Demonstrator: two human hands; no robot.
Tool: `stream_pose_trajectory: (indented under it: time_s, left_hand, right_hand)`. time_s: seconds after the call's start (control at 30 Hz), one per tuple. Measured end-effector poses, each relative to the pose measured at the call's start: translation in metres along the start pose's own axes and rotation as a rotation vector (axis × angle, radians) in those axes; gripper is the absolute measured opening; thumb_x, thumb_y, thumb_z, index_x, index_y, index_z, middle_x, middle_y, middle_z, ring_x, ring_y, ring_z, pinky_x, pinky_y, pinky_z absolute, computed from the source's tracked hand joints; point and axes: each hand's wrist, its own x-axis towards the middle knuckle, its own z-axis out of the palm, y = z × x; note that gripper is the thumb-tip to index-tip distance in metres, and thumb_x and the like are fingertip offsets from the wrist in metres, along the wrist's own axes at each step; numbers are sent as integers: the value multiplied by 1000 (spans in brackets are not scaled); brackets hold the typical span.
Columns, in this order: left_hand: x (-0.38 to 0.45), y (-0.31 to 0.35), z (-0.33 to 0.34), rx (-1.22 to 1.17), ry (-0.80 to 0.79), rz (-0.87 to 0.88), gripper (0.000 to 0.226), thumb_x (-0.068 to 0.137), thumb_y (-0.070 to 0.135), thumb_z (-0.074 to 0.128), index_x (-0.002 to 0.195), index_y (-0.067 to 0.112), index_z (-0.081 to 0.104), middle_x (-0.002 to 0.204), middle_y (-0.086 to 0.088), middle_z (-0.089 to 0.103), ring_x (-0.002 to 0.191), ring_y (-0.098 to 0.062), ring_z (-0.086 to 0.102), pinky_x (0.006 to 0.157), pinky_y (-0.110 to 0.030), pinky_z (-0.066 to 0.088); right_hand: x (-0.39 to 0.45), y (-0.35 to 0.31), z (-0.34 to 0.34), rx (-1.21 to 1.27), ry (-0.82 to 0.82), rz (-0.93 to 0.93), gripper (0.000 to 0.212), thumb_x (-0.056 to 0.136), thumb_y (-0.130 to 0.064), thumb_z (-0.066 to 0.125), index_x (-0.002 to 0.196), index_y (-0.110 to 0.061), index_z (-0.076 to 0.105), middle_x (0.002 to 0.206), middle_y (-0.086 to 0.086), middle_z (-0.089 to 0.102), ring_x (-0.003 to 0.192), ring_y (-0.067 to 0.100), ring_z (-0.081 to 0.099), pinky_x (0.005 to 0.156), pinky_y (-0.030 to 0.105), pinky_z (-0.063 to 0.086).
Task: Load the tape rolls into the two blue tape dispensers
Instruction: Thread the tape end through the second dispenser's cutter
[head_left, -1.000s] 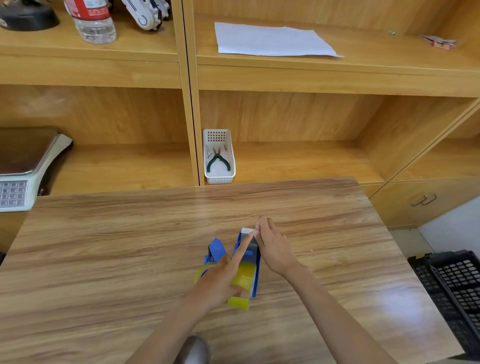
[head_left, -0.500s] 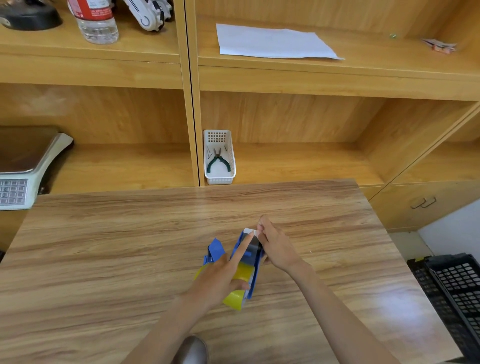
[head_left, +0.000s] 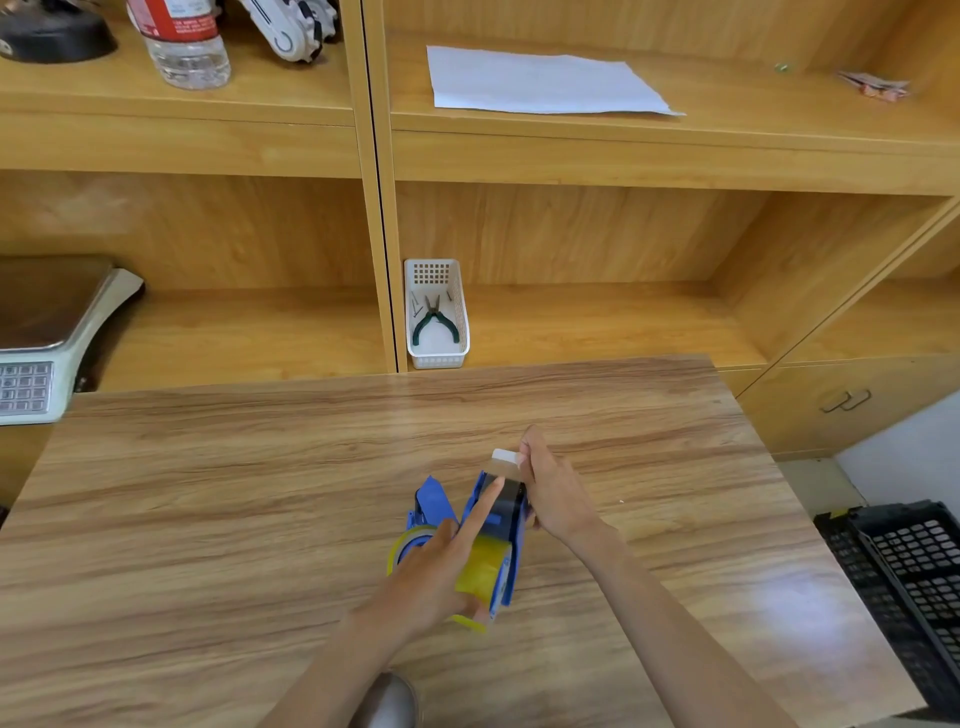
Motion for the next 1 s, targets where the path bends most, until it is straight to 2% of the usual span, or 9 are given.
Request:
stream_pose_trajectory:
  time_s: [0.2,0.33,0.4,0.5,0.6,0.7,0.77,0.83,1.0]
  left_hand:
    - [-7,5,0,13,-15,-2,140,67,23,86,134,59,-32,97,3,39,78,-23,54,78,-35,53]
    - [-8,4,1,-82,-19,-2,139,65,25,85,129,65,-32,114,-1,45,89,-26,57,81,-34,53]
    - [-8,6,0,-130,3,0,131,67,41,81,129,66,-31,110,-1,48,83,-19,54,80,-28,50]
    - [-7,11,-2,-130,94,4,111,75,60,67,137,60,-26,86,4,43,69,-15,47,75,-28,49]
    - [-5,13,-4,-55,197,6,95,89,51,56,139,57,-25,86,0,46,56,-14,40,60,-28,43]
    - [-5,16,-8,20,234,-4,96,92,37,53,136,57,-30,90,-5,49,51,-14,38,50,-27,39]
    - [-6,17,-10,68,234,-16,96,92,32,51,135,58,-32,92,-3,46,50,-14,35,47,-23,34]
    - [-5,18,-11,127,242,-36,95,93,33,48,133,58,-34,96,-2,42,51,-14,34,45,-20,30]
    - [1,15,-7,250,268,-90,93,95,34,42,127,55,-43,101,-3,41,55,-16,34,44,-21,27]
  right_hand:
    - [-1,-1,-6,-7,12,50,11,99,-8,33,94,-17,31,64,10,55,57,42,59,51,43,51]
    - [1,-3,-9,124,-22,117,10,94,-21,30,84,-22,32,61,7,48,48,23,45,45,39,47]
    - [3,-6,-11,141,-22,111,8,87,-24,28,80,-25,31,60,5,44,51,22,42,44,39,45]
    - [4,-7,-13,179,-15,146,18,96,-29,29,80,-22,34,58,-1,41,48,17,40,48,27,42]
    - [3,-8,-15,319,-31,198,24,97,-29,27,88,-8,37,53,2,40,36,13,40,37,22,38]
    - [0,-12,-17,367,-51,185,19,100,-19,29,95,-8,43,54,5,45,32,8,43,32,19,38]
    - [-1,-12,-18,286,-59,115,11,98,-11,32,95,-15,41,59,10,53,38,14,50,33,20,39]
    - [0,-11,-16,175,-60,54,18,99,-7,34,92,-20,44,69,13,62,45,20,57,33,22,42]
    - [6,-9,-15,118,-81,22,20,98,1,43,87,-12,54,84,9,66,43,12,59,34,20,44]
